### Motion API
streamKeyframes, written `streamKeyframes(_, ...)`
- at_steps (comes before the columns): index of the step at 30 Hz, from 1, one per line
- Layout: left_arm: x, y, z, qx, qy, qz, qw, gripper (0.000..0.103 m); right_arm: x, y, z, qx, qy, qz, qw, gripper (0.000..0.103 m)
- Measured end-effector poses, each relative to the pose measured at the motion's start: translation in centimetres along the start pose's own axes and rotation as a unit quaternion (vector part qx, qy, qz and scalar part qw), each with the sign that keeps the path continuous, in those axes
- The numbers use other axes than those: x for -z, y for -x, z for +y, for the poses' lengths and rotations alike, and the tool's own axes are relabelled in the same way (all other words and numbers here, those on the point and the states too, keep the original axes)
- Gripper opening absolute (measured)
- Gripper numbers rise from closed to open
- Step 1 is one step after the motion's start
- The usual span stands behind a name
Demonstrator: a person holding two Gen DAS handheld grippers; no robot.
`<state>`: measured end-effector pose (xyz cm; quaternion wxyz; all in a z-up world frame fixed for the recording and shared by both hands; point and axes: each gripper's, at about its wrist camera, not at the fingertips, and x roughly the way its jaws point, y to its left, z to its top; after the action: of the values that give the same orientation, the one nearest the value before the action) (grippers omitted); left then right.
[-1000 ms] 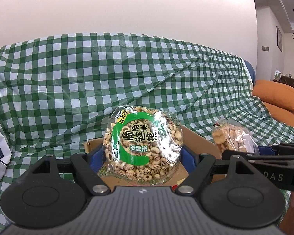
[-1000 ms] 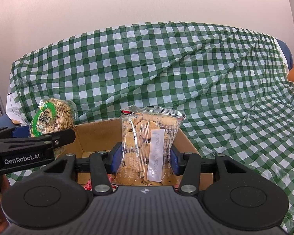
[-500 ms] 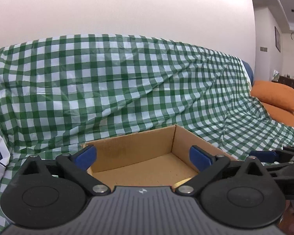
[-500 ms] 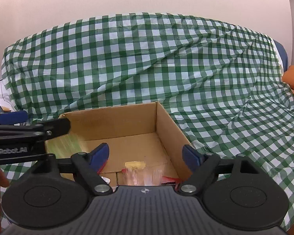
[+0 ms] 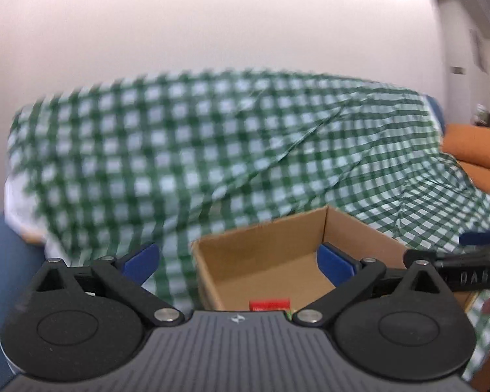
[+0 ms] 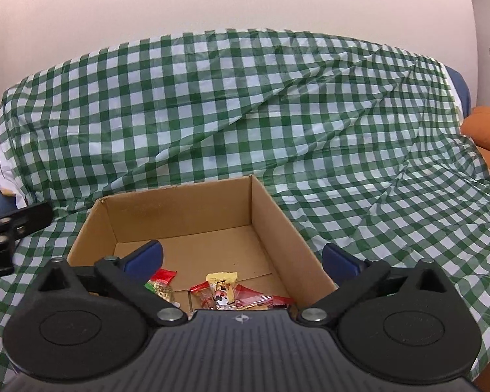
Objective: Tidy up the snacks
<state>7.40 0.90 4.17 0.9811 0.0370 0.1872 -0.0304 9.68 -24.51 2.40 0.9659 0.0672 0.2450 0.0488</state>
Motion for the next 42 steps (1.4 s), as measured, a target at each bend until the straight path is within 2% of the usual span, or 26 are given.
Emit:
streamKeyframes(2,-0.8,1.5,0.1,-0.019,0.012,0.020,0.9996,0.103,0.0,0.6,-0.2,-0.001,-0.001,0.003,1.000,0.103)
streamKeyframes(4,-1.4,2.7,-0.7,-0.058,-0.002,0.032,0.9978,0.103,0.2,1.3,-0.3,0.004,0.005,0.009,1.000,0.103)
streamKeyframes(6,-1.6,3.6,-1.5,-0.074,-0.011,0.047,0.9961,0.103,0.6,2.2,-0.6,0.014,0.001,0.013,1.000,0.103)
streamKeyframes(10,0.3,5.7,-2.4,-0.043,0.035,0.075,0.9957,0.103,1.4,4.4,-1.4,0.010,-0.012,0.022,1.000,0.103)
streamKeyframes(12,3.0,7.3,-2.5,-0.045,0.058,0.058,0.9956,0.103,1.9,5.3,-1.6,0.013,-0.008,0.025,1.000,0.103)
streamKeyframes(13,4.6,7.8,-2.7,-0.055,0.053,0.053,0.9956,0.103,2.1,5.5,-1.7,0.014,-0.007,0.029,0.999,0.103)
streamKeyframes(15,6.0,6.5,-3.8,-0.082,0.027,0.118,0.9893,0.103,2.7,6.1,-2.0,0.015,-0.007,0.034,0.999,0.103)
streamKeyframes(16,6.1,5.8,-3.8,-0.064,0.038,0.139,0.9875,0.103,2.9,6.1,-2.1,0.017,-0.008,0.038,0.999,0.103)
streamKeyframes(17,6.1,5.4,-3.6,-0.039,0.055,0.138,0.9882,0.103,3.1,6.1,-2.2,0.018,-0.006,0.043,0.999,0.103)
streamKeyframes(18,6.1,5.2,-3.7,-0.038,0.057,0.134,0.9887,0.103,3.2,6.0,-2.2,0.018,-0.002,0.046,0.999,0.103)
streamKeyframes(21,6.3,4.7,-4.0,-0.063,0.040,0.134,0.9881,0.103,3.4,5.4,-2.3,0.022,0.006,0.052,0.998,0.103)
streamKeyframes(25,6.5,3.9,-3.6,-0.063,0.067,0.163,0.9824,0.103,3.5,5.1,-2.2,0.016,0.001,0.057,0.998,0.103)
streamKeyframes(31,7.0,2.9,-2.9,-0.054,0.087,0.188,0.9768,0.103,3.8,4.8,-0.8,0.014,0.036,0.060,0.997,0.103)
streamKeyframes(42,7.1,2.7,-3.0,-0.052,0.097,0.190,0.9757,0.103,3.9,4.7,0.2,0.010,0.059,0.059,0.996,0.103)
